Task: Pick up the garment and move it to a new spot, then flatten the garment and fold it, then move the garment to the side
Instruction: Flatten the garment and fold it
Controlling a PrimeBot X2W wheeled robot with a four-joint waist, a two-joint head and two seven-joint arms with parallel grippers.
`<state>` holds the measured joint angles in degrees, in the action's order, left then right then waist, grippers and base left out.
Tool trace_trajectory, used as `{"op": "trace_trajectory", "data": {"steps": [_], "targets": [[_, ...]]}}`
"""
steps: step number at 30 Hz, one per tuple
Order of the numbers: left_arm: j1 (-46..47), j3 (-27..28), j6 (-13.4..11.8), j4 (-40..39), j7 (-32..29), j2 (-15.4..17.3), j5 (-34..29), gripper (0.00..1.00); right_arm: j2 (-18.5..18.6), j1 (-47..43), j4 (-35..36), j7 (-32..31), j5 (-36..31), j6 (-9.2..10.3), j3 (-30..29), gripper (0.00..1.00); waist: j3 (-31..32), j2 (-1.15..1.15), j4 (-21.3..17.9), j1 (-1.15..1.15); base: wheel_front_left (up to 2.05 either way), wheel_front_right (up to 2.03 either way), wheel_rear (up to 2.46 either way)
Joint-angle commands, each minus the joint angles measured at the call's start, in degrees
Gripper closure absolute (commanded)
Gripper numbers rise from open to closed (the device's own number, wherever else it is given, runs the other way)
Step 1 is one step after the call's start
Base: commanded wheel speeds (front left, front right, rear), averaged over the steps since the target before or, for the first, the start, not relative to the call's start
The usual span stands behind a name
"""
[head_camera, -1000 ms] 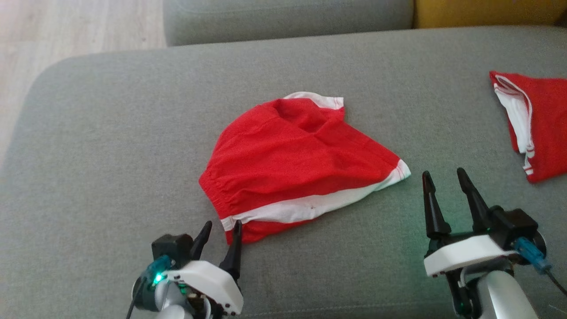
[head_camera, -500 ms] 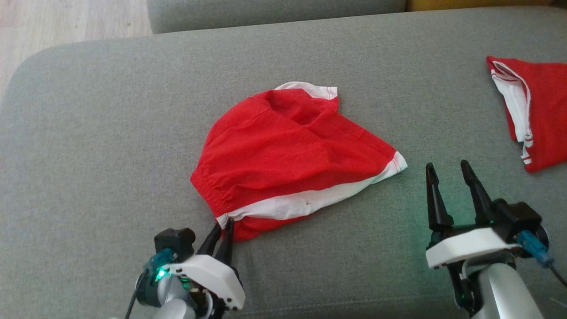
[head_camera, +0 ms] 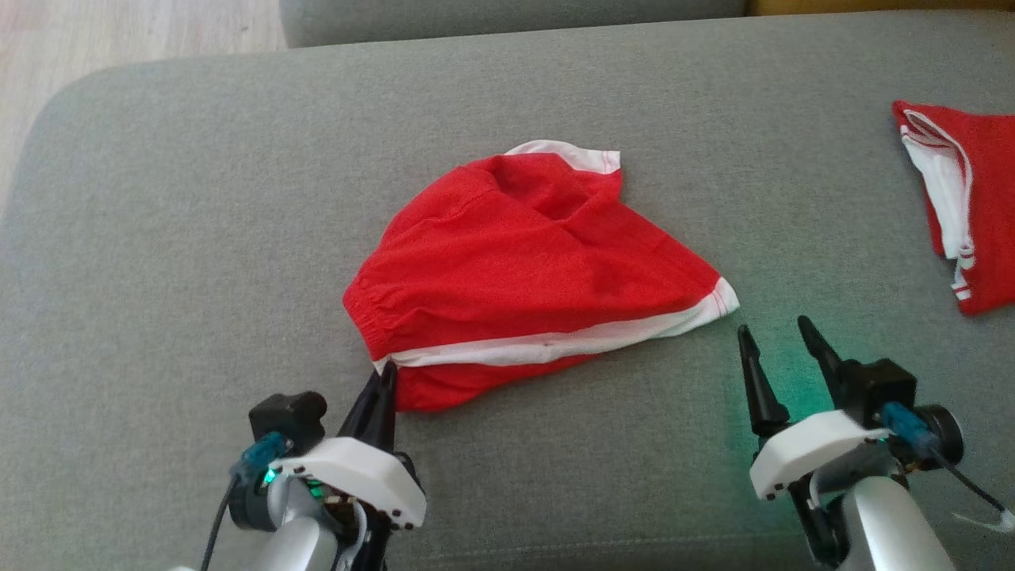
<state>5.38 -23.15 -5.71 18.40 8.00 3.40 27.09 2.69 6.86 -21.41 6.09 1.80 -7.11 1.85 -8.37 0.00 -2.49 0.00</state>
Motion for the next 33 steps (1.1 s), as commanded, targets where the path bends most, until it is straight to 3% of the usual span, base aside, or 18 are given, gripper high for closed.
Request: {"op": "trace_trajectory", "data": {"steps": [1, 12, 23, 24, 26, 33], "targets": [[1.89, 2.36, -0.6, -2.18, 0.89, 0.54, 0.49, 1.0, 0.19, 3.12, 0.54, -0.25, -1.11, -0.37, 1.63, 0.0, -0.32, 0.0, 0.57, 0.0, 0.0, 0.0, 0.0], [1.86, 3.58, -1.54, -1.23, 1.43, 1.23, 1.34, 1.0, 0.19, 7.2, -6.81, -1.08, -5.78, -0.37, 3.63, 0.0, -1.48, 0.0, 2.12, 0.0, 0.0, 0.0, 0.0], [2.21, 3.26, -1.43, 0.56, 2.15, 1.16, 1.88, 1.0, 0.19, 9.89, -13.95, 0.81, -5.9, -0.37, 6.48, 0.0, -1.21, 0.0, 2.71, 0.0, 0.0, 0.0, 0.0], [2.2, 3.23, -1.45, 0.67, 2.19, 1.17, 1.91, 1.0, 0.19, 10.08, -14.42, 0.97, -5.78, -0.37, 6.82, 0.11, -1.12, 0.0, 2.71, 0.0, 0.0, 0.0, 0.0], [2.18, 3.17, -1.46, 0.86, 2.25, 1.23, 1.97, 1.0, 0.19, 10.39, -15.29, 1.13, -5.63, -0.37, 7.44, 0.51, -0.92, 0.0, 2.7, 0.0, 0.0, 0.0, 0.0], [1.83, 3.05, -1.61, 1.17, 2.31, 1.54, 2.24, 1.0, 0.19, 10.62, -16.6, 1.86, -5.25, -0.37, 8.67, 0.78, -0.09, 0.0, 2.32, 0.0, 0.0, 0.0, 0.0]]}}
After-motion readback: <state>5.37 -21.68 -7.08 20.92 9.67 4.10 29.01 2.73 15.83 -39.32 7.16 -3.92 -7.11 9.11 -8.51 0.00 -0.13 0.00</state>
